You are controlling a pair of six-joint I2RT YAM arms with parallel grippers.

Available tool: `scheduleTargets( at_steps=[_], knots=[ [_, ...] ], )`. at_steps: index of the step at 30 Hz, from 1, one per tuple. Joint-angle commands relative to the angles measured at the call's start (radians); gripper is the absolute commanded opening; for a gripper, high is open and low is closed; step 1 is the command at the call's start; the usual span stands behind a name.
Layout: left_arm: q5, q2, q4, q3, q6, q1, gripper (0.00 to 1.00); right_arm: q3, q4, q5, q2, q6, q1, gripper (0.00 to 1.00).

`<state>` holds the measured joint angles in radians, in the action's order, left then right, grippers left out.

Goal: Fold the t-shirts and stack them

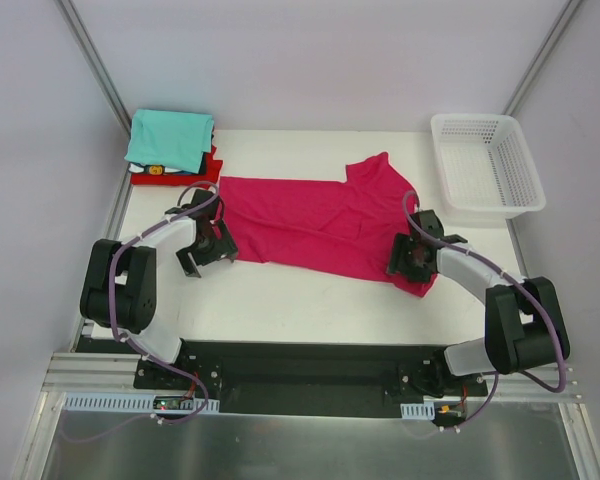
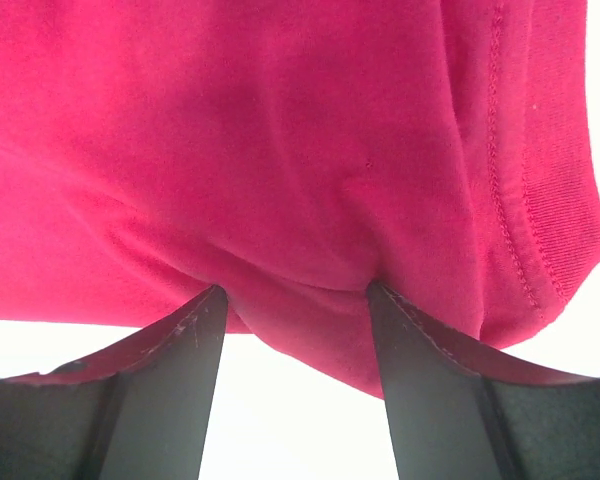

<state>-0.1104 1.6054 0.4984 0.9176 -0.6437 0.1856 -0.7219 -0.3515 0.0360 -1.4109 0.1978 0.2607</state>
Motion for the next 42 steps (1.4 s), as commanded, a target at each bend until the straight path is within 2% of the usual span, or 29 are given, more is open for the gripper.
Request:
scheduleTargets(
  at_steps=[1,14,20,26,42],
  knots=[
    [-0.014,-0.03,0.035,0.0,-0.011,-0.009,0.99,-0.022,-0.067,0.044,-0.003,-0.031,-0.032,0.62],
    [0.023,-0.163,0.111,0.118,-0.02,0.028,0.99,-0.091,-0.141,-0.022,0.085,-0.051,-0.043,0.64],
    [0.032,-0.134,0.108,0.144,-0.043,0.086,0.99,-0.103,-0.161,-0.071,0.121,-0.035,-0.023,0.65],
    [0.051,-0.108,0.016,0.112,-0.036,0.118,0.99,-0.097,-0.153,-0.077,0.116,-0.035,-0.02,0.65],
    [0.101,-0.027,-0.231,0.043,-0.005,0.118,0.99,-0.082,-0.136,-0.09,0.104,-0.047,-0.018,0.65]
  ],
)
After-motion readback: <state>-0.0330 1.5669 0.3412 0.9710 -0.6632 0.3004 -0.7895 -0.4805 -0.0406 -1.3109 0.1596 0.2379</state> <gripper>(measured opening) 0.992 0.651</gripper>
